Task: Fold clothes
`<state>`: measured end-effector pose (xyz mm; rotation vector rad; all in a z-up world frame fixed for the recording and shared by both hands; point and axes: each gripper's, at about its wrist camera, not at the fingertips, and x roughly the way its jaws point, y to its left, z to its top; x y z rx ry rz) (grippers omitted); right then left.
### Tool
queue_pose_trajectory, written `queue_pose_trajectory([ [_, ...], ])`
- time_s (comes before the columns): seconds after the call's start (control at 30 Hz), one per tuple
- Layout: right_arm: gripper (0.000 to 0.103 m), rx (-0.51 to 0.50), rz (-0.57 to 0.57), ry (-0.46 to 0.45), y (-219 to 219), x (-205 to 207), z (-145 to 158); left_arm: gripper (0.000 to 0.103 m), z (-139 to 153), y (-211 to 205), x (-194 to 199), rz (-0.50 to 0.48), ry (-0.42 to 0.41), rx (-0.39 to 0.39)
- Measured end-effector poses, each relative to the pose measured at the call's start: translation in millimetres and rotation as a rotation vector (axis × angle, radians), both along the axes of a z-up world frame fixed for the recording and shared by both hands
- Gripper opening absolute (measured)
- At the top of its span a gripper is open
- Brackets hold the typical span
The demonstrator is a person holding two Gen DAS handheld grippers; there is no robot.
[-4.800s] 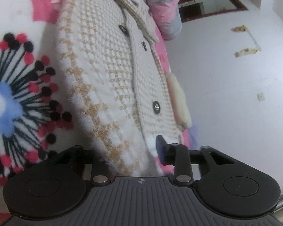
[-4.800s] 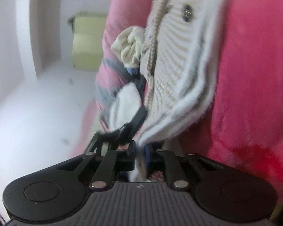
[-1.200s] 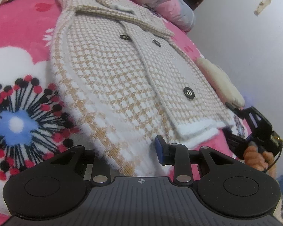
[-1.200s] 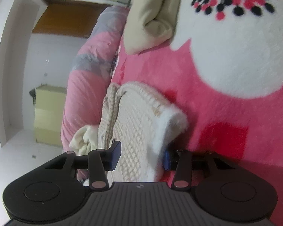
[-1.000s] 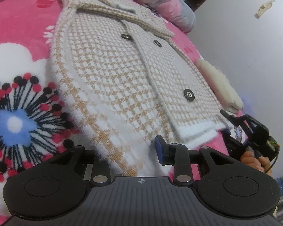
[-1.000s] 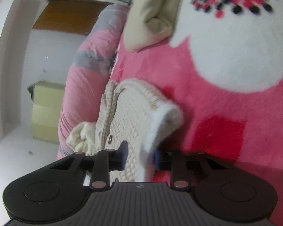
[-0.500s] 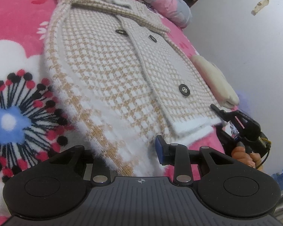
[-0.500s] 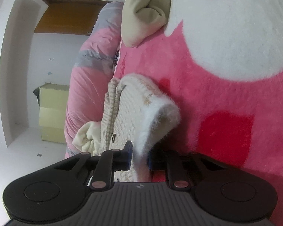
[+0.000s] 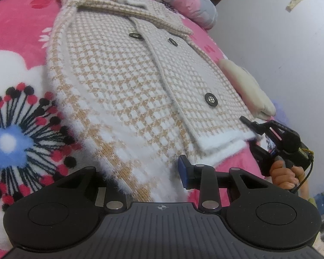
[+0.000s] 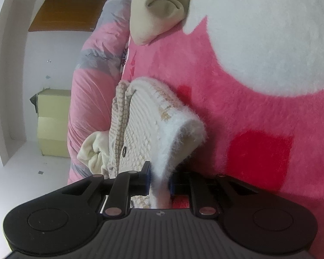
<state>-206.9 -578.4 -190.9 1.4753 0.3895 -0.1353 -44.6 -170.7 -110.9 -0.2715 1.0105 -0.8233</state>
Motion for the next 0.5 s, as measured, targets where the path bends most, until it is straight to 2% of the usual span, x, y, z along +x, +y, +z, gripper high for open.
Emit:
queue_pose_trajectory([
  [0.07, 0.016, -0.004, 0.001, 0.002, 0.5, 0.2, 0.4, 0.031, -0.2, 0.9, -0.6, 0.004, -0.002, -0.003],
  [0.2, 0.016, -0.039, -0.003, 0.015, 4.2, 1.0, 3.8, 0.021, -0.5, 2.7, -1.7, 0.012, -0.007, -0.009],
  [0.27, 0.016, -0.062, -0.002, 0.020, 6.7, 1.7, 5.9, 0.020, -0.7, 3.6, -2.3, 0.016, -0.010, -0.012],
  [0.43, 0.016, -0.046, -0.004, 0.013, 5.5, 1.0, 4.2, 0.020, -0.5, 2.8, -1.1, 0.013, 0.001, -0.011],
  [0.5, 0.016, -0.040, -0.001, 0.013, 4.7, 1.0, 3.9, 0.024, -0.3, 2.5, -0.4, 0.010, 0.007, -0.010],
])
